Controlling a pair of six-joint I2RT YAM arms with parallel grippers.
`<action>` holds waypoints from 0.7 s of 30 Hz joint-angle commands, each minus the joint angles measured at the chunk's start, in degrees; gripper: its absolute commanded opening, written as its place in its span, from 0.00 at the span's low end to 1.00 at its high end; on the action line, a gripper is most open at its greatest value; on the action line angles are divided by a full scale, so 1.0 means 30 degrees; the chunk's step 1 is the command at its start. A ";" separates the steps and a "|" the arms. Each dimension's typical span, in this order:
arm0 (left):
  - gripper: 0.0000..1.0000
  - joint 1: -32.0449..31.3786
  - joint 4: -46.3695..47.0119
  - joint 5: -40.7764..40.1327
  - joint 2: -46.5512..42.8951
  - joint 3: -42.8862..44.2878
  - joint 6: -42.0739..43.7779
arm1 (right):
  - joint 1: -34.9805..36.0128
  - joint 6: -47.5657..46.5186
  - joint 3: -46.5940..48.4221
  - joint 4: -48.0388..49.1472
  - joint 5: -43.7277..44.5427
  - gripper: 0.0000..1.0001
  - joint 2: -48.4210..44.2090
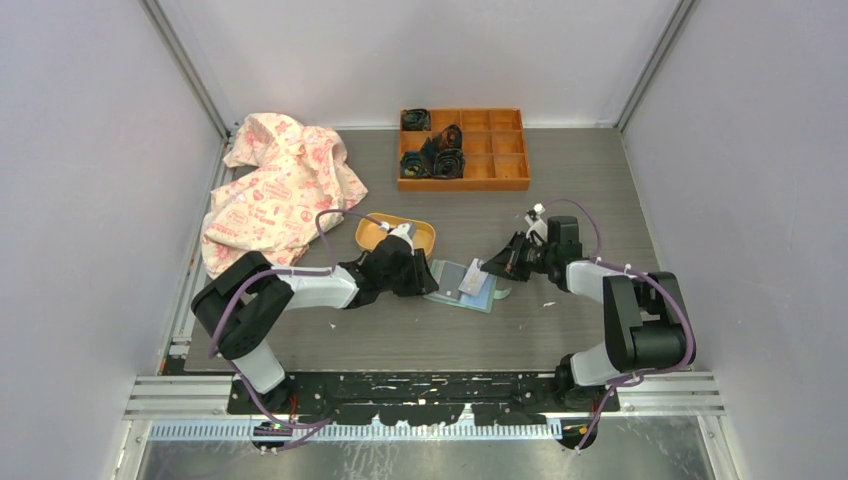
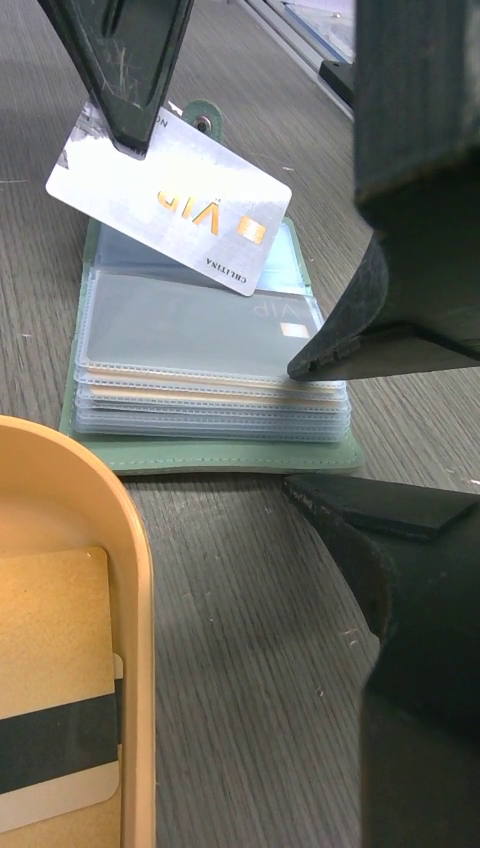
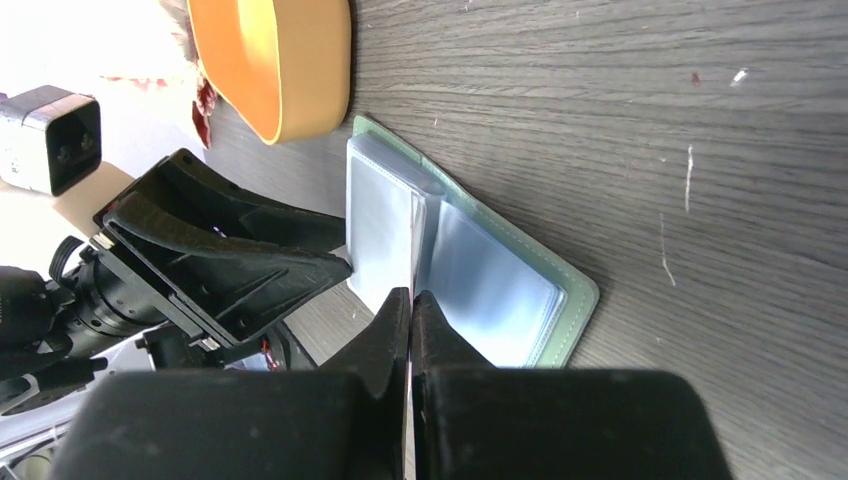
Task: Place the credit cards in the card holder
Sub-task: Insert the credit card into the card holder.
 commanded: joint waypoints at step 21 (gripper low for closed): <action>0.38 -0.0061 -0.0713 0.0916 0.1128 -0.0851 -0.1376 | -0.0151 -0.1730 0.0841 -0.1142 0.0949 0.01 -0.0670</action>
